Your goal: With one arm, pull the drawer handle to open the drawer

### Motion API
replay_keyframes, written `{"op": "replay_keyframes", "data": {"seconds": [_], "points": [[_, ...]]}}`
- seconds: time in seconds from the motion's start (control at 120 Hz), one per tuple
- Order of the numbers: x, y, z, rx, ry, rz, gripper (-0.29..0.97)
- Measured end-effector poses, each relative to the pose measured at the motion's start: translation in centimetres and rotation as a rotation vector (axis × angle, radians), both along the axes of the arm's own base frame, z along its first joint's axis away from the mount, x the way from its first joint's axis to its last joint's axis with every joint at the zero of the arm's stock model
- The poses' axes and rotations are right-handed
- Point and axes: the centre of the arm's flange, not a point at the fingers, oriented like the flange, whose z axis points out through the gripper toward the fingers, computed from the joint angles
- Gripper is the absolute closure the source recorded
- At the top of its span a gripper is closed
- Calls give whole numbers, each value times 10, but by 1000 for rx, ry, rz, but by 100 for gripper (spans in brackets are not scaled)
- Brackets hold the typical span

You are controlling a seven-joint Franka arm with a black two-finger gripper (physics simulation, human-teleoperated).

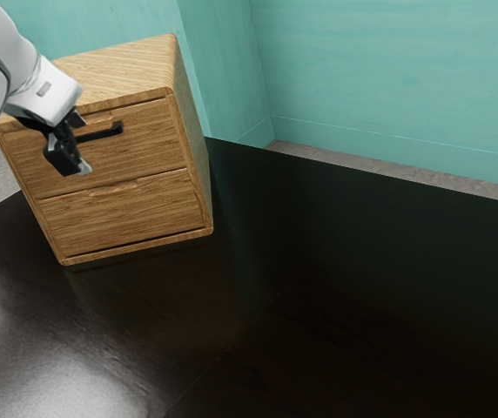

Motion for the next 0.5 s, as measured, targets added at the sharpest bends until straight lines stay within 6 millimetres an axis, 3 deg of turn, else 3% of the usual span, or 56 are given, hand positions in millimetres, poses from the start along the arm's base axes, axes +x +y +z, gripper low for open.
{"op": "replay_keyframes", "data": {"seconds": [0.117, 0.192, 0.275, 0.425, 0.5], "points": [[0, 12, -2, 23, 4, -27, 0], [14, 31, -25, 23, 25, -32, 0], [26, 38, -38, 32, 31, -51, 0], [26, 38, -29, 62, 3, -80, 0], [21, 50, -24, 80, -22, -71, 0]]}}
